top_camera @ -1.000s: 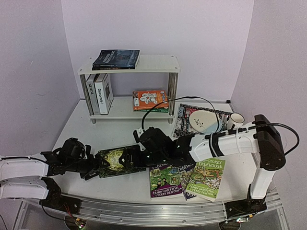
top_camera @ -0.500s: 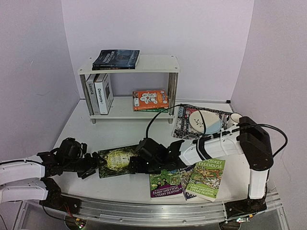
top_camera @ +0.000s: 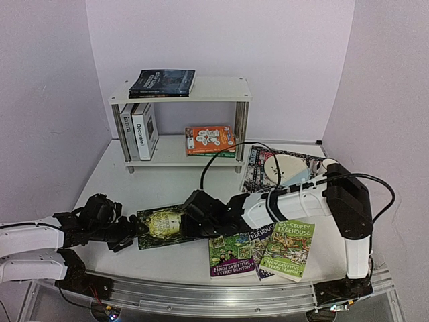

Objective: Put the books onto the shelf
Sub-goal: Adjust the book at the center of the board, then move the book from the book pile.

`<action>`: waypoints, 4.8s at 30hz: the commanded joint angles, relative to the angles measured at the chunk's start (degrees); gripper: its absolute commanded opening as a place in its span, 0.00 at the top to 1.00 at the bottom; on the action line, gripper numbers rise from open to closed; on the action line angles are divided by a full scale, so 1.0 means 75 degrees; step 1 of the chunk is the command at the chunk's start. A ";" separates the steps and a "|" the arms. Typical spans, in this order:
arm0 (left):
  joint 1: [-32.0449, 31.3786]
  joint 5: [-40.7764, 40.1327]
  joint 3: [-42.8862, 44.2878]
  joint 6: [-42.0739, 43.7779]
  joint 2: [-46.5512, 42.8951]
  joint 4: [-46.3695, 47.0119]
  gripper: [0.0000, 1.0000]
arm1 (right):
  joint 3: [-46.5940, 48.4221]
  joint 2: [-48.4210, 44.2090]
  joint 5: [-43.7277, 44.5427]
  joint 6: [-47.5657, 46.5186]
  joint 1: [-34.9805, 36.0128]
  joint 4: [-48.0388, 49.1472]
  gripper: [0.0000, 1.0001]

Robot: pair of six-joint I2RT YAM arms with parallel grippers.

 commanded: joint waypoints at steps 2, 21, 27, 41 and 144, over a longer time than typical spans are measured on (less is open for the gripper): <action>-0.0001 -0.0075 0.0268 0.0086 -0.0014 0.0020 0.11 | 0.0260 0.0272 0.0488 -0.0109 -0.0041 -0.0559 0.32; -0.0001 -0.0360 0.0389 0.0078 0.0133 -0.0006 0.11 | 0.0466 0.0928 -0.1508 0.0545 -0.0196 0.0070 0.18; -0.0002 -0.0667 0.0269 -0.0164 -0.0300 -0.0268 0.11 | 0.0333 0.0642 -0.1694 0.0360 -0.0105 0.0501 0.17; 0.0216 -0.0962 0.0293 0.0265 -0.0577 -0.0597 0.09 | -0.0167 0.0367 -0.1098 0.0587 -0.0122 0.0479 0.14; -0.1652 -0.1697 0.2842 0.3746 0.2061 0.0042 0.07 | -0.3321 -0.4912 0.1527 -0.2887 -0.1085 -0.1275 0.02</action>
